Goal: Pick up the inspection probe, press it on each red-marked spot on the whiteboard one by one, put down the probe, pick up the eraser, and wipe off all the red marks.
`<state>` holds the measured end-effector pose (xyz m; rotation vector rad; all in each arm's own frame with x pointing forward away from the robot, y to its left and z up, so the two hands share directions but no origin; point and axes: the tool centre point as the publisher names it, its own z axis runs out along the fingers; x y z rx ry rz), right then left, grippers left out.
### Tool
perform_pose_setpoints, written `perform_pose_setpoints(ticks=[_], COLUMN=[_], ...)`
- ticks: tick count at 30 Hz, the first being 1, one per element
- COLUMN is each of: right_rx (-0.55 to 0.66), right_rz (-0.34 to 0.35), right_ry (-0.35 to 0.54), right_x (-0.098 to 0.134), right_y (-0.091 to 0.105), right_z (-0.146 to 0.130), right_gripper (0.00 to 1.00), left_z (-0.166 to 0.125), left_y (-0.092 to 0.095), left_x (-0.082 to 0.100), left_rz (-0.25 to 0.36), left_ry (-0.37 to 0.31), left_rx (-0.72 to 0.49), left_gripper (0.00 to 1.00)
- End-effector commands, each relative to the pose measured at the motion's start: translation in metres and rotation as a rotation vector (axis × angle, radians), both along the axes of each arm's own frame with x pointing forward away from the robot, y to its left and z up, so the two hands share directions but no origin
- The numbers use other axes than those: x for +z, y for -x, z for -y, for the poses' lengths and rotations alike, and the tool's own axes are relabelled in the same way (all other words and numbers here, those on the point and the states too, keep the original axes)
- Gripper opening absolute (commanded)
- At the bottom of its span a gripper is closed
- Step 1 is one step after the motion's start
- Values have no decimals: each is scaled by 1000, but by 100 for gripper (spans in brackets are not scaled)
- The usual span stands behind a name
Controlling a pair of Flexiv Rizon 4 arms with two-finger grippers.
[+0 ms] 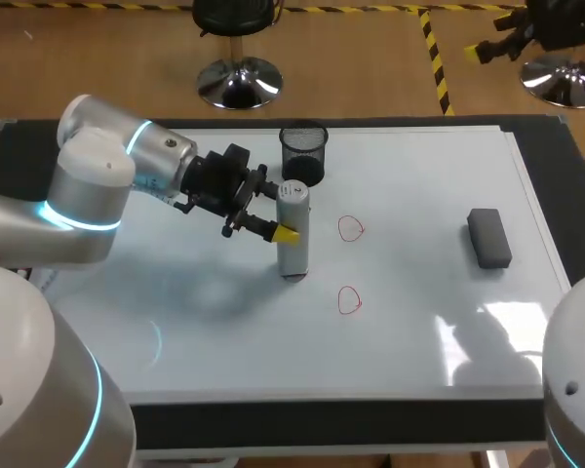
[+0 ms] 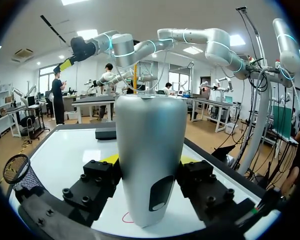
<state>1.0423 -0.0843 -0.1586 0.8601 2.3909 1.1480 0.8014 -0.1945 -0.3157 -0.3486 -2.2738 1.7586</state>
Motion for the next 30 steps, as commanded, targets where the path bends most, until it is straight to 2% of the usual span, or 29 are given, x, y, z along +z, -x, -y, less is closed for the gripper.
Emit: perform_pose_setpoints(ticks=[1,19,20,30], right_rx=[100,100,73,-77], right_rz=[-275,-275,-268,-289], right_ry=[175,175,182,142], right_x=[12,12,11,2], right_y=[1,1,2,40], right_z=[9,9,9,22], right_gripper=[100,100,100,100], left_z=[0,0,0,0], left_y=[1,1,1,1], left_x=[-9,-9,-9,-9], left_rz=[0,0,0,0], left_ry=[0,0,0,0], left_rx=[1,1,1,1], left_gripper=[0,0,0,0])
